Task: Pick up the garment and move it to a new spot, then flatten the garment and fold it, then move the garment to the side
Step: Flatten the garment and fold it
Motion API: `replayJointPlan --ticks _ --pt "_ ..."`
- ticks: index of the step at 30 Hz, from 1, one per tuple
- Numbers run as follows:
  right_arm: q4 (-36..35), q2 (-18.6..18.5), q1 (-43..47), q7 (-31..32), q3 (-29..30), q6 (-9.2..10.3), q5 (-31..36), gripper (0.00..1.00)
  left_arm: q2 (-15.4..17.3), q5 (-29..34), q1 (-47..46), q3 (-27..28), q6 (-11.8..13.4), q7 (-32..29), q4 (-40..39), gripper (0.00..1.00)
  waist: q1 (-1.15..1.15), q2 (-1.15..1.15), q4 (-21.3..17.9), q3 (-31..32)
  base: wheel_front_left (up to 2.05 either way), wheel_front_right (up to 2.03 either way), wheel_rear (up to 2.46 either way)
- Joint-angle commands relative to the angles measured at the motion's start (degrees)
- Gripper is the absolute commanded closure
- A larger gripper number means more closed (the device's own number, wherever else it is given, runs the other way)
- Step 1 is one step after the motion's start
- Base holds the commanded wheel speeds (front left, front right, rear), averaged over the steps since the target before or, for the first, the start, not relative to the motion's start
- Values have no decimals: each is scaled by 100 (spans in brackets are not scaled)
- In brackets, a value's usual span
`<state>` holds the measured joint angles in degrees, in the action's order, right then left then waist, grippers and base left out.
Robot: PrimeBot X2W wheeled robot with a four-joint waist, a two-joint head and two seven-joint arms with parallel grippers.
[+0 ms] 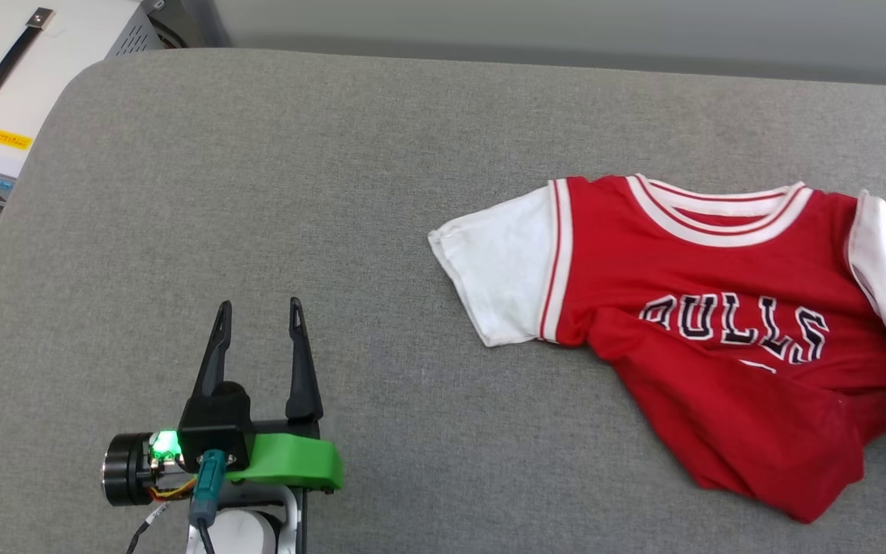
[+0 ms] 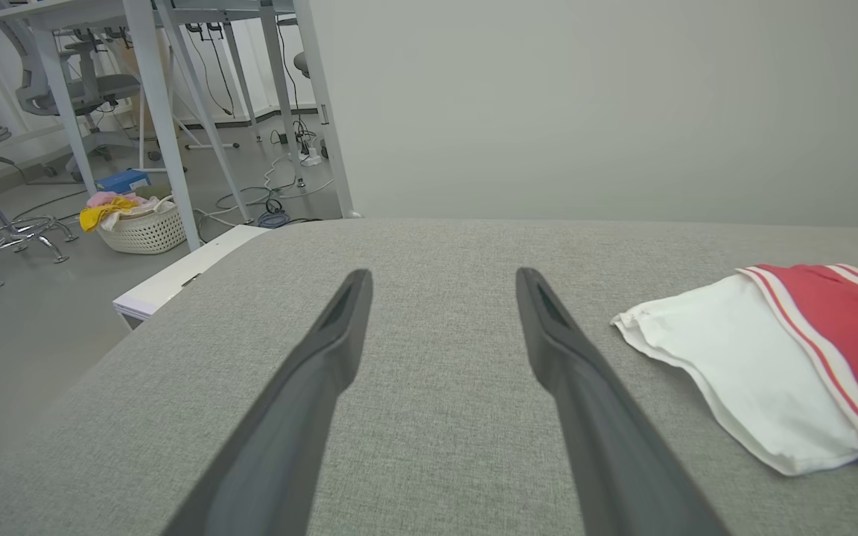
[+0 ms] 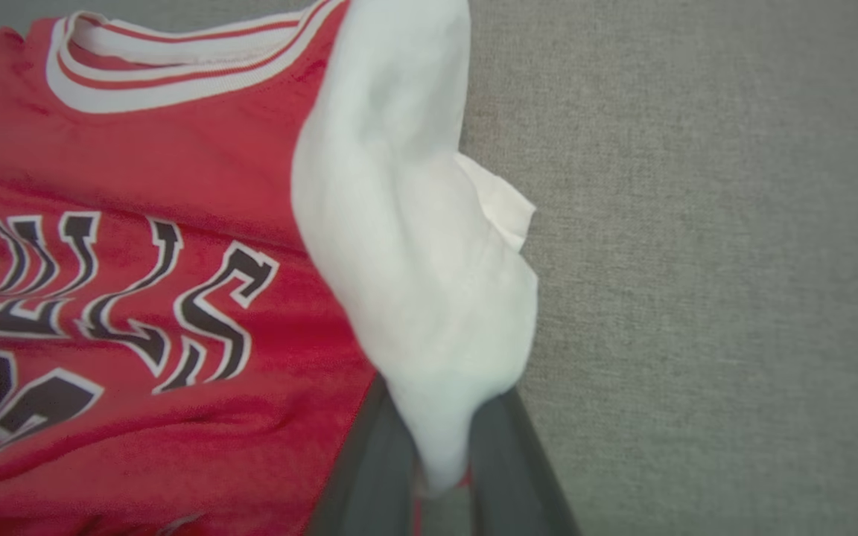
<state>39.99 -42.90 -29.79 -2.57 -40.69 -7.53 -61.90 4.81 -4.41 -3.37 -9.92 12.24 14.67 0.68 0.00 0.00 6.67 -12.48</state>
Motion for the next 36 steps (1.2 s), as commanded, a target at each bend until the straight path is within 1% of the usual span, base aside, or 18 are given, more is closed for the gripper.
replayJointPlan --ticks 1,4,5,7,10,14,15,17,19,21,22,24,26,28,30,31,34,36 --pt "187 4 142 -61 46 4 65 100 -41 71 103 -3 -49 33 28 0 0 0 15 31 0 0 0" --pt "460 153 267 -172 203 4 56 100 -53 82 140 6 -72 33 60 0 0 0 6 82 0 0 0" --pt "505 210 291 -235 266 4 53 78 -56 86 161 16 -78 33 72 0 0 0 -6 105 0 0 0" --pt "568 270 312 -424 377 4 108 0 -59 95 202 36 -90 33 91 0 0 0 -29 156 0 0 0" --pt "659 321 295 -907 604 4 352 0 -60 117 256 59 -115 33 112 0 0 0 -51 249 0 0 0" --pt "675 335 275 -1216 1121 4 967 0 -51 145 333 108 -124 33 83 0 0 0 -103 379 0 0 0" --pt "646 344 272 -1231 1315 4 1154 0 -44 153 351 121 -125 33 71 0 0 0 -122 404 0 0 0" --pt "341 395 309 -1238 1909 4 1680 0 -26 166 387 149 -130 33 35 0 0 0 -175 450 0 0 0" --pt "-121 551 500 -1240 2656 4 2277 0 4 178 403 175 -149 33 -1 0 0 0 -226 492 0 0 0" --pt "-722 849 824 -1241 3415 4 2949 0 54 193 374 195 -192 33 -22 0 0 0 -270 531 0 0 0" --pt "-1112 1093 1041 -1241 3817 4 3323 0 91 197 331 205 -229 33 -24 0 0 0 -288 547 0 0 0" --pt "-1881 1606 1459 -1242 4401 4 3964 0 170 190 189 219 -332 33 -40 0 0 0 -314 572 0 0 0" --pt "-2608 2115 1867 -1242 4734 4 4514 0 286 202 -25 214 -473 33 -67 0 0 0 -333 586 0 0 0" --pt "-3267 2572 2193 -1242 4903 4 4929 0 436 227 -298 207 -632 33 -83 0 0 0 -364 581 0 0 0" --pt "-3774 2910 2438 -1242 4933 4 5182 0 565 159 -603 226 -828 33 -50 0 0 0 -406 563 0 0 0" --pt "-3942 3007 2529 -1242 4915 4 5241 0 617 115 -744 233 -924 33 -23 0 0 0 -424 552 0 0 0" --pt "-4377 3297 2738 -1231 4790 4 5397 0 813 -54 -1273 210 -1319 -10 183 0 0 0 -481 516 0 0 0" --pt "-4551 3393 2829 -1217 4671 4 5458 0 945 -173 -1678 165 -1578 -222 353 0 0 0 -523 466 0 0 0"
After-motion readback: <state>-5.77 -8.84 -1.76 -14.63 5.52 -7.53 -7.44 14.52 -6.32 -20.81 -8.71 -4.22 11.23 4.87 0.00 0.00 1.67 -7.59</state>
